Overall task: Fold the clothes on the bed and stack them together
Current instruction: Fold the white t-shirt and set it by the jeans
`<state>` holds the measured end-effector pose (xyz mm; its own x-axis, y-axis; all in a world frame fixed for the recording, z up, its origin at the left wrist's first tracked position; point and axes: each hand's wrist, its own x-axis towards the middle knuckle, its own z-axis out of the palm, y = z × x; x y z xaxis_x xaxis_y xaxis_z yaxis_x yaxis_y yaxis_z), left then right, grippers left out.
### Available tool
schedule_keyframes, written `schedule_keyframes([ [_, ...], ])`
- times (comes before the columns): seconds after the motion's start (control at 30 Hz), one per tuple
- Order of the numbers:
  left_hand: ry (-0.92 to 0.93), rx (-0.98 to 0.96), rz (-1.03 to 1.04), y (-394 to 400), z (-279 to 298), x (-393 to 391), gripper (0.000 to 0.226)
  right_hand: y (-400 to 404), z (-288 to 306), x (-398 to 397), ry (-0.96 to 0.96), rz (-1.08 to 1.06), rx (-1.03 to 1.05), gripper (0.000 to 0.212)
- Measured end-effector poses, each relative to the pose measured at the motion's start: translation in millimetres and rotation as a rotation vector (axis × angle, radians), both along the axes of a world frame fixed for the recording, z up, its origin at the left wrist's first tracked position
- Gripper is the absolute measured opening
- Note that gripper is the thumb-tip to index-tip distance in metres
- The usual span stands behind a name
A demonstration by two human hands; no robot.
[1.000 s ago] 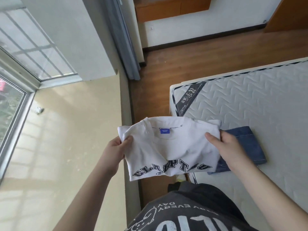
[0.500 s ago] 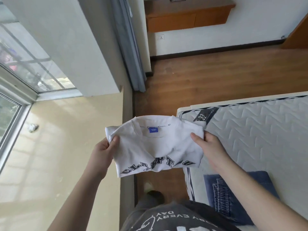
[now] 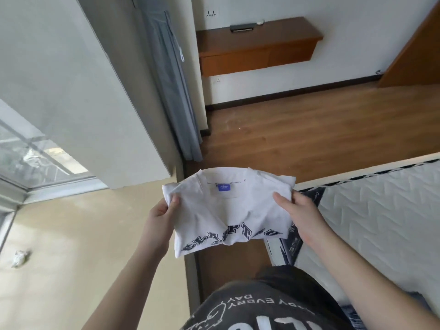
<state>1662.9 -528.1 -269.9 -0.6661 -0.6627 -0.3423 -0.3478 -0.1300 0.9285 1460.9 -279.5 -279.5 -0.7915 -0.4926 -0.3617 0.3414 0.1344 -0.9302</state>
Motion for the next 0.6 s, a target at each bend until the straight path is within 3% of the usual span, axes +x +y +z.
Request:
schedule_keyframes([
  [0.13, -0.002, -0.012, -0.041, -36.4, 0.8, -51.4, 0.059, -25.1, 2.7, -35.4, -0.095, -0.073, -0.024, 0.024],
  [0.2, 0.023, -0.001, -0.086, -50.0, 1.0, -83.7, 0.049, -34.4, 0.9, -58.3, -0.100, -0.088, -0.013, 0.025],
  [0.47, 0.034, 0.027, -0.257, -106.6, -5.9, -240.0, 0.032, -64.2, -15.7, -164.8, 0.066, -0.188, 0.092, 0.014],
  [0.6, -0.049, -0.084, -0.354, -128.5, 0.6, -308.6, 0.026, -80.5, -8.5, -217.5, 0.115, -0.223, 0.118, 0.012],
])
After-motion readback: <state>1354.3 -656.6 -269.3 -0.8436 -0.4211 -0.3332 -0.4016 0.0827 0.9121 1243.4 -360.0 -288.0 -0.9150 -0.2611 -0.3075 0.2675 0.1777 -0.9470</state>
